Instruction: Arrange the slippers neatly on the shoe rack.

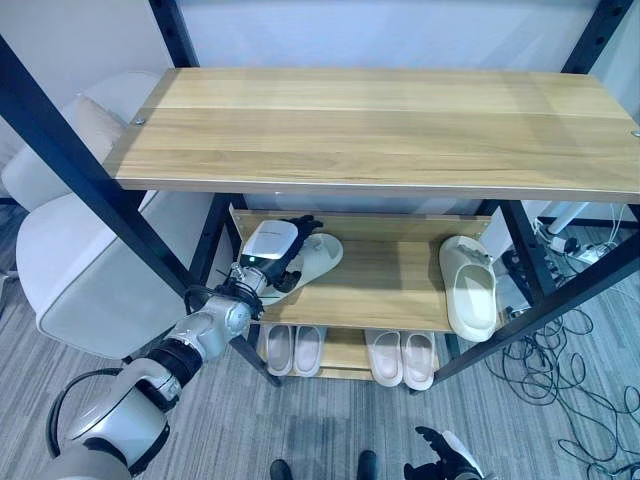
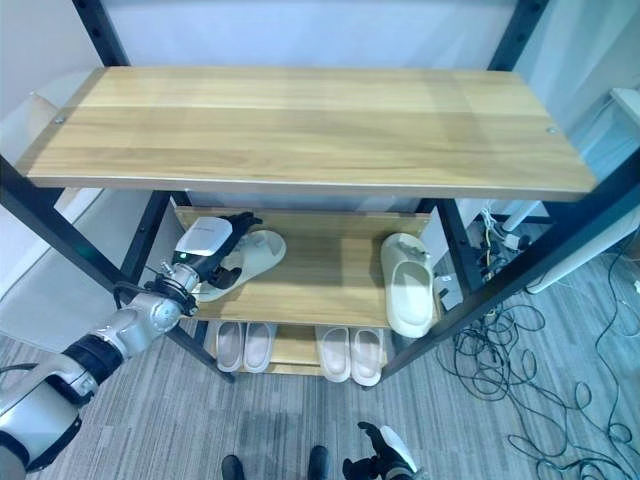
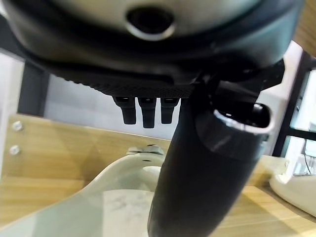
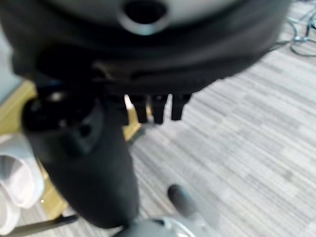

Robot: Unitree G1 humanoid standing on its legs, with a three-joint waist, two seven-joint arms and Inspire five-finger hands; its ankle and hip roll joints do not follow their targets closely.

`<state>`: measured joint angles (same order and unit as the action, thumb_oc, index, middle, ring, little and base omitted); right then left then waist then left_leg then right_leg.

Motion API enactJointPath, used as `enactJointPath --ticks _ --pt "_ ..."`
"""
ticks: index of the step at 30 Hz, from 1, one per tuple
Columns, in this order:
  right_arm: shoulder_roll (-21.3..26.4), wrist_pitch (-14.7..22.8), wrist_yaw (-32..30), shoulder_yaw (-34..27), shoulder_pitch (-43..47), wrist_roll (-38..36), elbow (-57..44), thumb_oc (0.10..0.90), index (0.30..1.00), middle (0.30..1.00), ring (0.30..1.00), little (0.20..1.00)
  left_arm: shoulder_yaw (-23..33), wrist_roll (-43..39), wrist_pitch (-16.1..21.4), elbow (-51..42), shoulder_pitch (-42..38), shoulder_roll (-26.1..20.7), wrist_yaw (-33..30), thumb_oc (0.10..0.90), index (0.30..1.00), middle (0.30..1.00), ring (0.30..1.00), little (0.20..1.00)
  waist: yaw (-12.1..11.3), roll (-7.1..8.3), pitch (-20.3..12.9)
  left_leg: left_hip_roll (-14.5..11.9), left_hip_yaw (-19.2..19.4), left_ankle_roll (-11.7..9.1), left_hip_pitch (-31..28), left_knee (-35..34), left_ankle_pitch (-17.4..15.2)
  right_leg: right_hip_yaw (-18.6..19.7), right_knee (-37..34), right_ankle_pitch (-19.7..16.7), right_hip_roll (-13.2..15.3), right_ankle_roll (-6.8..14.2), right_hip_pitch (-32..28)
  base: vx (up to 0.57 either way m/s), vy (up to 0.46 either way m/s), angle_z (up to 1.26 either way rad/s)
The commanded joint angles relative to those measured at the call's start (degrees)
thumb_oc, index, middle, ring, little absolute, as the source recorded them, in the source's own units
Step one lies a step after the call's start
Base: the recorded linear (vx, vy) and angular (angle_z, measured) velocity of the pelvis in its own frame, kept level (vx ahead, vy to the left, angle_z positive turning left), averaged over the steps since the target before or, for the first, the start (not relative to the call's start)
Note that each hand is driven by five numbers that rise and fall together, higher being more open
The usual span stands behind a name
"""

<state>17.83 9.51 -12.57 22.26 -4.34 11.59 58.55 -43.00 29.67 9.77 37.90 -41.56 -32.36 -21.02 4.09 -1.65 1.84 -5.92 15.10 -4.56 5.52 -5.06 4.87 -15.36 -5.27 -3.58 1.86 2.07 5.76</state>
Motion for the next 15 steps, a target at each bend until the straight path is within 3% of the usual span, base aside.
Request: enactJointPath --ticks 1,7,15 --pt "1.95 2.31 0.41 1.31 -2.15 -1.98 -0.54 0.800 0.900 0.900 0.900 0.900 0.54 3.51 0.45 6.75 -13.97 0.75 -3.71 0.800 0.900 0.900 0.900 0.900 0.22 0.65 -2.33 -0.41 1.52 -2.97 5.22 0.06 1.57 0.05 0.90 -2.58 3.82 8.53 5.83 0.00 0.000 0.00" --pt "2.01 2.70 0.55 1.45 -1.74 -2.72 -0.20 0.800 0.900 0.900 0.900 0.900 -3.67 6.69 0.42 9.42 -18.51 0.95 -3.19 0.800 0.900 0.900 0.900 0.900 0.56 0.46 -2.43 -0.43 2.00 -2.90 6.36 0.06 1.97 0.38 1.26 -2.99 3.97 8.62 7.59 0.00 0.000 -0.01" --pt "1.93 2.61 0.43 1.10 -2.08 -3.20 0.43 0.800 0.900 0.900 0.900 0.900 -3.68 6.62 0.24 9.25 -19.75 -0.66 -3.62 0.800 0.900 0.900 0.900 0.900 0.42 0.18 -1.89 -0.41 2.84 -2.85 5.58 0.06 1.80 0.93 1.39 -3.08 4.16 8.68 7.56 0.00 0.001 -0.09"
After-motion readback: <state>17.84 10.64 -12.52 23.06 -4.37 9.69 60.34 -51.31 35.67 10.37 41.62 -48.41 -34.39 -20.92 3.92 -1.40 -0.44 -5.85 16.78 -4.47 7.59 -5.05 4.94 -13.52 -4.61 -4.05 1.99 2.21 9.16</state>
